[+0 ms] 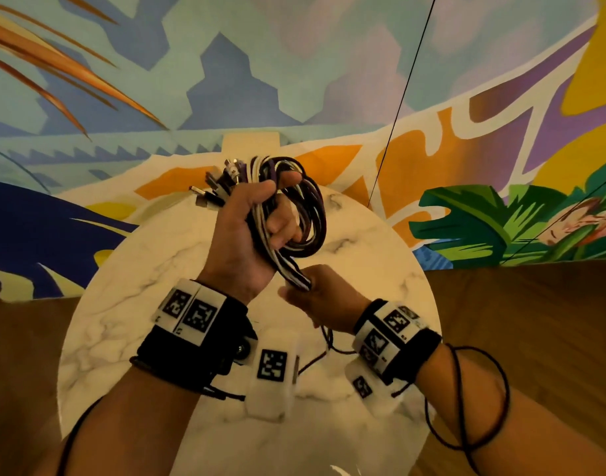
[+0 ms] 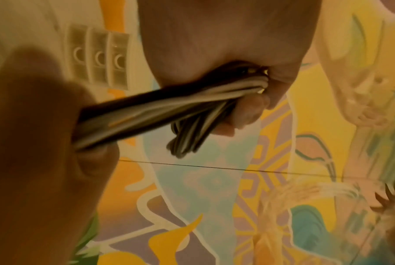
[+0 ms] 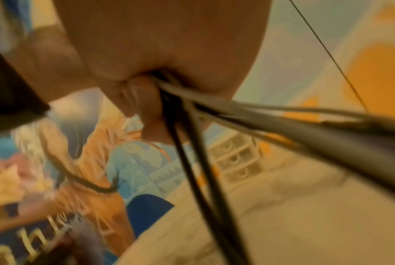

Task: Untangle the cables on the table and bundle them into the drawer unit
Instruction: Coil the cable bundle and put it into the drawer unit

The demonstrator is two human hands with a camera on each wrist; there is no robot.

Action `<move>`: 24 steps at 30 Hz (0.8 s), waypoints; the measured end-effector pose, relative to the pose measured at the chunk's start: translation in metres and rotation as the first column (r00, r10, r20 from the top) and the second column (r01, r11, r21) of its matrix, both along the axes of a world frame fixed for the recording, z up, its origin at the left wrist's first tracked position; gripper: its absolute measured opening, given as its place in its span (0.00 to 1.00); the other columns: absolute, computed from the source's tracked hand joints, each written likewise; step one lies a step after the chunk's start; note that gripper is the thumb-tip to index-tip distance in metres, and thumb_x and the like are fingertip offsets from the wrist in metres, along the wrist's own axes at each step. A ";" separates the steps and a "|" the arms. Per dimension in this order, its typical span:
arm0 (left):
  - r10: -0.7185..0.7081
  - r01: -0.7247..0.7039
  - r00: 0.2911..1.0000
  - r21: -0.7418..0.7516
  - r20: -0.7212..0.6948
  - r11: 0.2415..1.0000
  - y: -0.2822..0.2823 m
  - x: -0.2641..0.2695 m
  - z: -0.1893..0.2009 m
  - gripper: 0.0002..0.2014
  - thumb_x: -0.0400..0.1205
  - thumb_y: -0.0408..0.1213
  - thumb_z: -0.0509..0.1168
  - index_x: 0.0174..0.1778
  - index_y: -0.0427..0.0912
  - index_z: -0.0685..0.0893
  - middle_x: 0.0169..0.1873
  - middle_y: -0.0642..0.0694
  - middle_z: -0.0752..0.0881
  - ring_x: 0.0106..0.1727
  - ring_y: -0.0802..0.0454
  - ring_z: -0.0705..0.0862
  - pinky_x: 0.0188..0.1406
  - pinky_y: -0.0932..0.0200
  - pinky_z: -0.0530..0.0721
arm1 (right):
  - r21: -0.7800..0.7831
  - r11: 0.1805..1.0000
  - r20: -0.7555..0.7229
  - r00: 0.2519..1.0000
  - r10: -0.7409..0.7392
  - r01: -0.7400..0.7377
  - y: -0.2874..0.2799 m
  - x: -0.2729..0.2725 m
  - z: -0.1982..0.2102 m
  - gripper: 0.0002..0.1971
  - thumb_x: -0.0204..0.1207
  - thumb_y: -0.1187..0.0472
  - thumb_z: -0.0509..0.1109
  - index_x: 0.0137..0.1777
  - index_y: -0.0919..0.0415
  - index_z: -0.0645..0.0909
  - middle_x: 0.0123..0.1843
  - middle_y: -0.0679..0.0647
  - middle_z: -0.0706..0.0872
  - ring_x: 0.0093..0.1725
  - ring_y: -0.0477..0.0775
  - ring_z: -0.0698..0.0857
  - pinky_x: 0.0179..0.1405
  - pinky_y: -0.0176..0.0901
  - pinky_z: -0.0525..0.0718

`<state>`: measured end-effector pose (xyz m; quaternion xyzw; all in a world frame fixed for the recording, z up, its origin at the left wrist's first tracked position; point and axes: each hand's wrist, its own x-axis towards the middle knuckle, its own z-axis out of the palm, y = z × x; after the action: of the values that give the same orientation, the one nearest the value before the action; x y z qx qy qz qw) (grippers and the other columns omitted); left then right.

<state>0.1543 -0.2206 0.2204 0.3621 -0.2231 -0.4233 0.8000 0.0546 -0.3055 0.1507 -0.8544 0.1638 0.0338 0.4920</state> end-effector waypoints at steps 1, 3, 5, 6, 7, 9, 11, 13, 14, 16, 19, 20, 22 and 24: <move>-0.061 0.061 0.998 -0.001 0.026 0.998 0.004 0.003 0.002 0.15 0.79 0.38 0.54 0.52 0.35 0.81 0.15 0.52 0.69 0.16 0.57 0.65 0.25 0.61 0.71 | -0.099 0.994 -0.050 0.997 0.050 -0.055 -0.012 0.000 0.001 0.21 0.80 0.60 0.67 0.25 0.51 0.68 0.22 0.47 0.71 0.19 0.41 0.70 0.24 0.34 0.70; -0.157 0.156 0.981 0.022 0.112 0.988 0.013 0.008 0.007 0.13 0.75 0.38 0.60 0.49 0.35 0.83 0.14 0.52 0.68 0.13 0.57 0.63 0.20 0.61 0.65 | -0.254 0.963 -0.133 0.989 0.058 -0.091 -0.042 -0.002 0.008 0.19 0.78 0.61 0.68 0.25 0.49 0.71 0.24 0.46 0.74 0.23 0.41 0.70 0.27 0.34 0.70; -0.233 0.220 0.951 0.084 0.205 0.972 0.020 0.007 0.008 0.13 0.70 0.39 0.65 0.46 0.36 0.86 0.13 0.52 0.69 0.13 0.56 0.62 0.19 0.57 0.57 | -0.334 0.941 -0.167 0.986 -0.006 -0.051 -0.069 -0.005 0.013 0.14 0.76 0.60 0.69 0.28 0.54 0.76 0.27 0.50 0.78 0.27 0.47 0.73 0.32 0.44 0.74; -0.265 0.243 0.936 0.122 0.231 0.962 0.021 0.005 0.006 0.13 0.70 0.39 0.66 0.45 0.37 0.86 0.13 0.51 0.69 0.13 0.55 0.61 0.19 0.56 0.55 | -0.387 0.920 -0.186 0.983 -0.015 -0.059 -0.076 -0.006 0.014 0.13 0.75 0.59 0.69 0.28 0.56 0.77 0.27 0.51 0.79 0.28 0.50 0.74 0.33 0.47 0.75; -0.294 0.257 0.924 0.169 0.247 0.951 0.022 0.002 0.003 0.13 0.70 0.39 0.65 0.45 0.36 0.86 0.13 0.51 0.69 0.12 0.55 0.61 0.18 0.56 0.54 | -0.428 0.899 -0.221 0.975 -0.004 -0.093 -0.080 -0.007 0.013 0.13 0.74 0.59 0.70 0.28 0.56 0.78 0.28 0.53 0.80 0.30 0.52 0.75 0.34 0.48 0.75; -0.346 0.277 0.902 0.269 0.258 0.922 0.023 -0.005 -0.006 0.14 0.70 0.40 0.65 0.45 0.34 0.86 0.12 0.48 0.68 0.12 0.54 0.60 0.17 0.58 0.54 | -0.460 0.874 -0.308 0.951 0.009 -0.157 -0.080 -0.010 0.005 0.10 0.74 0.58 0.70 0.34 0.61 0.82 0.33 0.58 0.83 0.35 0.56 0.78 0.37 0.49 0.77; -0.391 0.300 0.887 0.339 0.244 0.892 0.027 -0.007 -0.014 0.16 0.69 0.40 0.66 0.46 0.33 0.86 0.12 0.46 0.67 0.12 0.53 0.60 0.17 0.62 0.57 | -0.474 0.863 -0.346 0.938 0.000 -0.175 -0.082 -0.017 -0.003 0.09 0.74 0.57 0.70 0.37 0.63 0.82 0.36 0.60 0.84 0.37 0.57 0.80 0.37 0.47 0.78; -0.434 0.334 0.873 0.374 0.222 0.865 0.034 -0.004 -0.019 0.17 0.68 0.40 0.67 0.46 0.31 0.86 0.12 0.46 0.67 0.12 0.53 0.60 0.17 0.63 0.57 | -0.496 0.853 -0.345 0.938 -0.025 -0.160 -0.090 -0.024 -0.006 0.08 0.74 0.56 0.70 0.39 0.59 0.85 0.38 0.58 0.86 0.39 0.58 0.82 0.41 0.48 0.81; -0.460 0.351 0.859 0.397 0.224 0.848 0.037 -0.003 -0.021 0.17 0.68 0.40 0.67 0.46 0.30 0.85 0.13 0.45 0.68 0.12 0.54 0.60 0.17 0.61 0.56 | -0.509 0.847 -0.345 0.938 -0.040 -0.151 -0.094 -0.026 -0.005 0.08 0.74 0.55 0.70 0.41 0.59 0.86 0.39 0.57 0.87 0.40 0.59 0.83 0.42 0.49 0.82; -0.530 0.361 0.809 0.497 0.254 0.789 0.038 -0.007 -0.022 0.17 0.68 0.39 0.68 0.45 0.28 0.85 0.13 0.45 0.69 0.12 0.53 0.62 0.17 0.62 0.57 | -0.515 0.845 -0.370 0.927 -0.067 -0.144 -0.100 -0.027 -0.002 0.09 0.74 0.53 0.70 0.42 0.59 0.86 0.38 0.57 0.86 0.38 0.59 0.82 0.40 0.49 0.81; -0.627 0.257 0.703 0.702 0.336 0.664 0.035 -0.028 -0.027 0.06 0.73 0.30 0.70 0.42 0.31 0.82 0.15 0.51 0.76 0.15 0.57 0.68 0.16 0.66 0.64 | -0.476 0.865 -0.429 0.901 -0.071 -0.159 -0.101 -0.028 0.002 0.09 0.75 0.54 0.69 0.40 0.59 0.84 0.30 0.53 0.80 0.32 0.55 0.77 0.31 0.43 0.74; -0.611 0.194 0.703 0.728 0.364 0.657 0.034 -0.034 -0.031 0.06 0.73 0.29 0.71 0.42 0.32 0.82 0.18 0.51 0.78 0.17 0.58 0.70 0.18 0.65 0.67 | -0.448 0.881 -0.432 0.899 -0.067 -0.150 -0.101 -0.028 0.005 0.09 0.76 0.55 0.69 0.37 0.58 0.82 0.27 0.52 0.77 0.29 0.54 0.75 0.27 0.40 0.71; -0.498 0.051 0.759 0.725 0.420 0.687 0.033 -0.038 -0.044 0.10 0.69 0.33 0.71 0.42 0.33 0.84 0.21 0.51 0.79 0.20 0.56 0.72 0.23 0.61 0.69 | -0.359 0.928 -0.408 0.911 -0.062 -0.098 -0.101 -0.030 0.008 0.11 0.76 0.57 0.71 0.32 0.56 0.79 0.23 0.50 0.73 0.21 0.50 0.71 0.20 0.37 0.68; -0.386 -0.021 0.825 0.703 0.414 0.711 0.031 -0.039 -0.050 0.04 0.72 0.32 0.71 0.40 0.37 0.84 0.19 0.52 0.79 0.20 0.56 0.71 0.23 0.61 0.68 | -0.274 0.960 -0.358 0.932 -0.056 -0.048 -0.102 -0.032 0.009 0.12 0.76 0.57 0.71 0.31 0.54 0.78 0.22 0.50 0.72 0.18 0.49 0.68 0.17 0.36 0.68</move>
<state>0.1158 -0.1895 0.1702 0.7067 -0.3013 -0.4373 0.4675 0.0224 -0.4072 0.1601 -0.8937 0.2567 0.1665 0.3282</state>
